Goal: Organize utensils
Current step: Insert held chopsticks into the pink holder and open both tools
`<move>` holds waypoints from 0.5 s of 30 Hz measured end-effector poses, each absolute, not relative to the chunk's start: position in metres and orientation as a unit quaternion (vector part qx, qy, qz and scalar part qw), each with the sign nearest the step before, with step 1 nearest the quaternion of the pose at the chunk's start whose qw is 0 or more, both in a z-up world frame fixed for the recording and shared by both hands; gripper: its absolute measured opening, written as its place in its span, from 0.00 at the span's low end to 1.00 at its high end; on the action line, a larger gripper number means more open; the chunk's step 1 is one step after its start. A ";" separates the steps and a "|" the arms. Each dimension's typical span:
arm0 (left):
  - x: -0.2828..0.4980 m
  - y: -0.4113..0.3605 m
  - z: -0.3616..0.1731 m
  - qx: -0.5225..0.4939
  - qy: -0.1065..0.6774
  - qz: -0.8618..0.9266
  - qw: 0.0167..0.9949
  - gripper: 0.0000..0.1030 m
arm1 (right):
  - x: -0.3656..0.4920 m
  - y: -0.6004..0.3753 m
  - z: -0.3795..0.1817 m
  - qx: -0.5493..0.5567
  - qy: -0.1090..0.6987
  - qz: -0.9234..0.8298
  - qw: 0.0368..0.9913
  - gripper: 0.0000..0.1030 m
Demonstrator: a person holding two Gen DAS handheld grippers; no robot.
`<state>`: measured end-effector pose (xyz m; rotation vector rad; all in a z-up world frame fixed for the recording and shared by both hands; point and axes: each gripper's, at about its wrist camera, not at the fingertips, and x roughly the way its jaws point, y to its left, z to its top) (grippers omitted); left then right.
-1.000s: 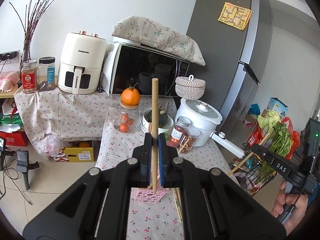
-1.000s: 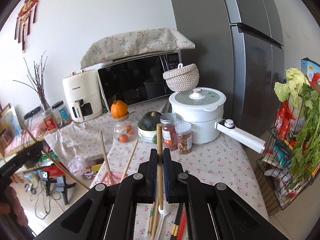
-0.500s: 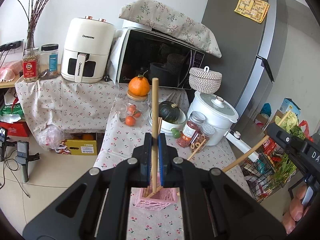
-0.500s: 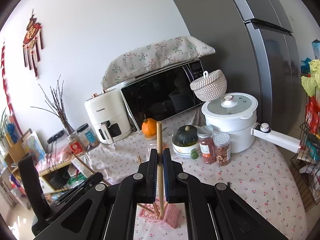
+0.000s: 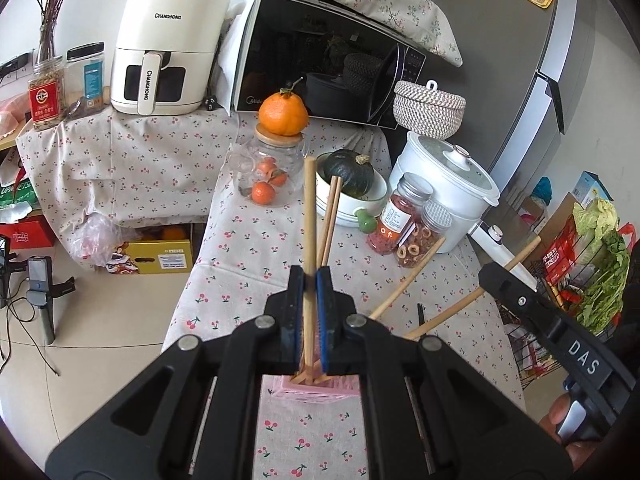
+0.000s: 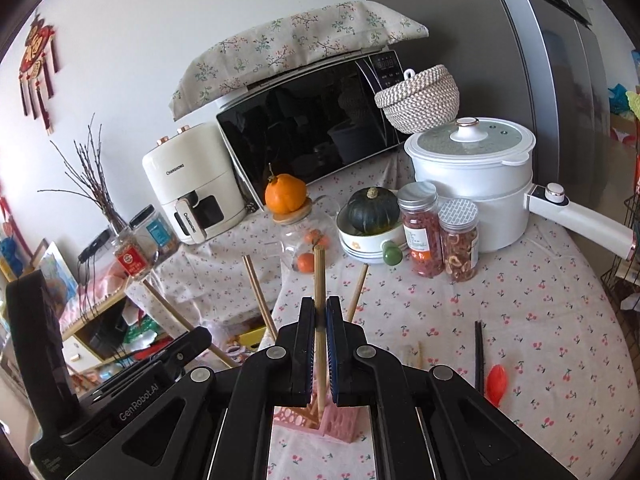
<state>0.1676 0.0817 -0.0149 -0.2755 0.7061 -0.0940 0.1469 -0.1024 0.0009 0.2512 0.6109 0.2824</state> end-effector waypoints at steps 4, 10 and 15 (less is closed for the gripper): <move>0.173 0.085 -0.019 -0.146 0.354 -0.047 0.922 0.07 | 0.154 -0.101 -0.011 0.123 0.314 0.135 0.932 0.06; 0.172 0.087 -0.015 -0.151 0.344 -0.047 0.926 0.11 | 0.159 -0.103 -0.016 0.129 0.325 0.138 0.926 0.07; 0.166 0.086 -0.008 -0.143 0.342 -0.046 0.928 0.27 | 0.155 -0.110 -0.007 0.135 0.321 0.141 0.927 0.20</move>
